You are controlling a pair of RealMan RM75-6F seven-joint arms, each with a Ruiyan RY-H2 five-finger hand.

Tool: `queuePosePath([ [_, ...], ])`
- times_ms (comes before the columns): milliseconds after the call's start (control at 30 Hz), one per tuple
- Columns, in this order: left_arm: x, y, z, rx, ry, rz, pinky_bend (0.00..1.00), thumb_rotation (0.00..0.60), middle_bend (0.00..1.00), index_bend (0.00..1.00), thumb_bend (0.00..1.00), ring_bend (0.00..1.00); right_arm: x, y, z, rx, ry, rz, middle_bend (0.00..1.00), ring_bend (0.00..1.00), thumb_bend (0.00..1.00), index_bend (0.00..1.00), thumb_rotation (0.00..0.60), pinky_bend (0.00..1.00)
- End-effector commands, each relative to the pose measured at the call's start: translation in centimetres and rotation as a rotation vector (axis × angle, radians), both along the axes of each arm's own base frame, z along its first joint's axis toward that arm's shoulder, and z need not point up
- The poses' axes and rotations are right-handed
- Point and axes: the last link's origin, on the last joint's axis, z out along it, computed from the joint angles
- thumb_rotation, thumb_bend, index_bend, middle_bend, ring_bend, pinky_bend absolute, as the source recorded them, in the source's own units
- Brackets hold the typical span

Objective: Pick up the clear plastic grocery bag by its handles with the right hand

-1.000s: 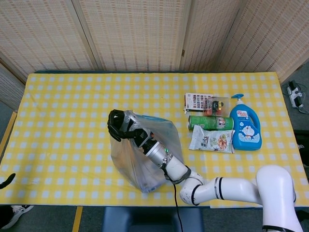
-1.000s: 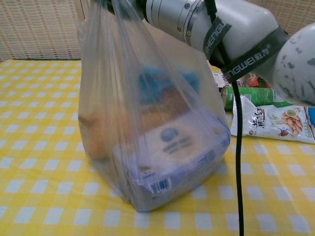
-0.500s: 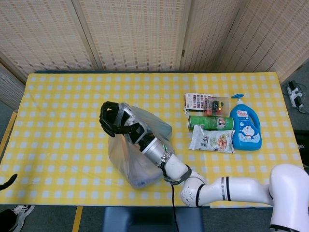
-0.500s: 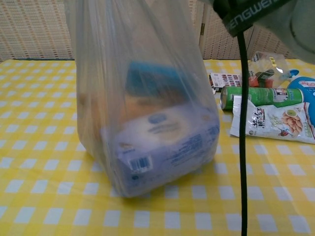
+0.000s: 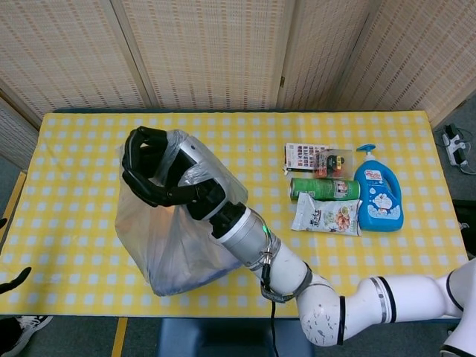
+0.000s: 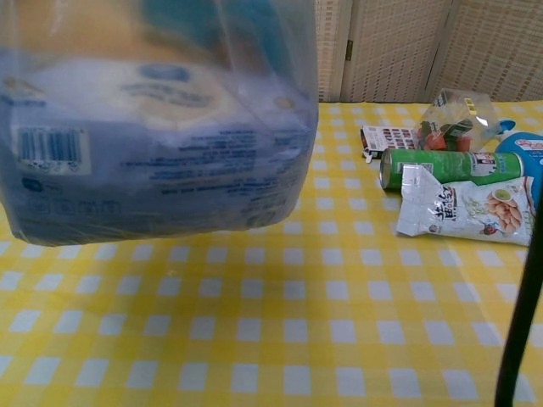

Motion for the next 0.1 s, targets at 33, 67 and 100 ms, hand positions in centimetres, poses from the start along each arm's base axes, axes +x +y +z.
queuePosePath([
  [33,0.13,0.04,-0.16,-0.005,0.001,-0.004,0.06,0.6,0.01,0.0,0.25,0.08,0.04,0.35,0.64,-0.01,0.0,-0.004,0.81,0.87,0.52,0.69,0.6,0.82],
  [67,0.17,0.03,-0.21,-0.006,0.002,-0.006,0.06,0.6,0.01,0.0,0.25,0.08,-0.01,0.32,0.57,-0.006,0.0,-0.006,0.81,0.87,0.52,0.69,0.6,0.82],
  [100,0.22,0.02,-0.26,-0.008,0.002,-0.007,0.06,0.6,0.01,0.0,0.25,0.08,-0.05,0.28,0.49,-0.003,0.001,-0.008,0.81,0.87,0.52,0.69,0.6,0.82],
])
